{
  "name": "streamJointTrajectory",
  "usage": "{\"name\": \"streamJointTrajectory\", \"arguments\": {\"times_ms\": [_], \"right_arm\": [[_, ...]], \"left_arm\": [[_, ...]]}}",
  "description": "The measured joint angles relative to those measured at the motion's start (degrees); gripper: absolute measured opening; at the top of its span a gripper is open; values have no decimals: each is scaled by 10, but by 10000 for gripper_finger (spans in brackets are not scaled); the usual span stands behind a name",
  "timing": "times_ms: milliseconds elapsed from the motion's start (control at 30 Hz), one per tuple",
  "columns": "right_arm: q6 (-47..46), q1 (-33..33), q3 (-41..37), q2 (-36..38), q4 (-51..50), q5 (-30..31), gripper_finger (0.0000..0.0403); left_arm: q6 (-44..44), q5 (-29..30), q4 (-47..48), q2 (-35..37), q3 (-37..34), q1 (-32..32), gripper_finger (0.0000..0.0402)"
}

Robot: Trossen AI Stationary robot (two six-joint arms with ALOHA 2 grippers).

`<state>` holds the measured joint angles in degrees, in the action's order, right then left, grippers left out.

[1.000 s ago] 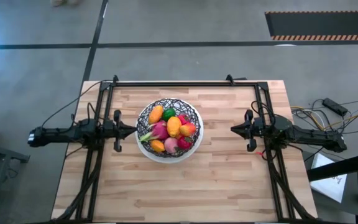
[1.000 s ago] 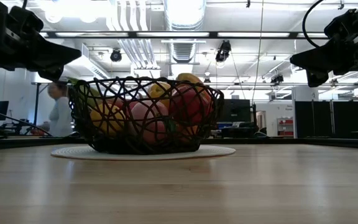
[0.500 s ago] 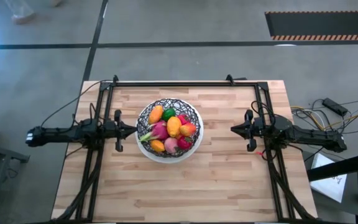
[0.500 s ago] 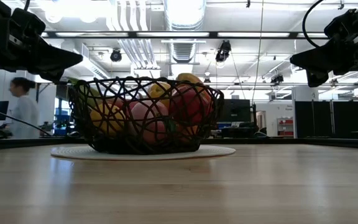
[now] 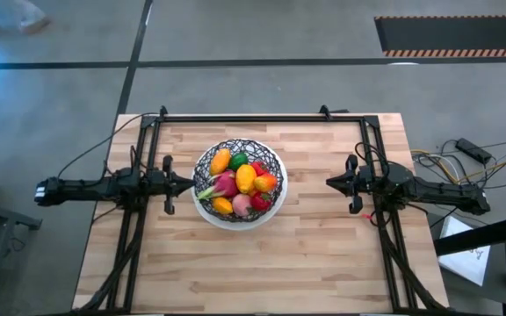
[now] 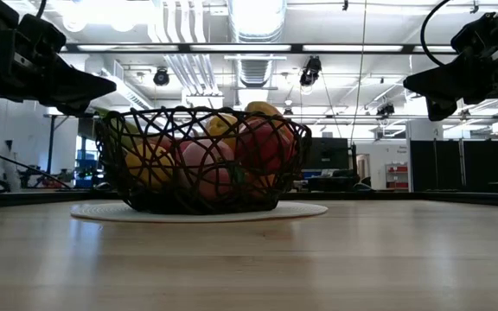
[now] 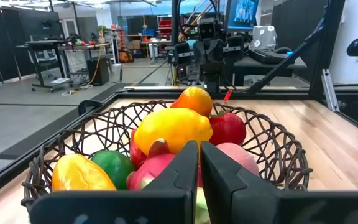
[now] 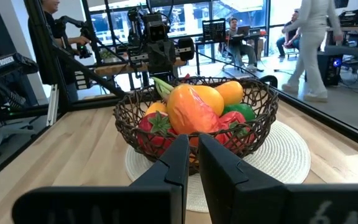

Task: Build produce basket
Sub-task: Return to Home Position

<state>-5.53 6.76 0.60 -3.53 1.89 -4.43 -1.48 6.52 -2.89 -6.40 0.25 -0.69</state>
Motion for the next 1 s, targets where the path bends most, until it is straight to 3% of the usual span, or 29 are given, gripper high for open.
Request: {"name": "streamJointTrajectory", "arguments": {"times_ms": [1000], "right_arm": [[0,0,0,0,0,0,27]], "left_arm": [[0,0,0,-7,0,0,0]]}}
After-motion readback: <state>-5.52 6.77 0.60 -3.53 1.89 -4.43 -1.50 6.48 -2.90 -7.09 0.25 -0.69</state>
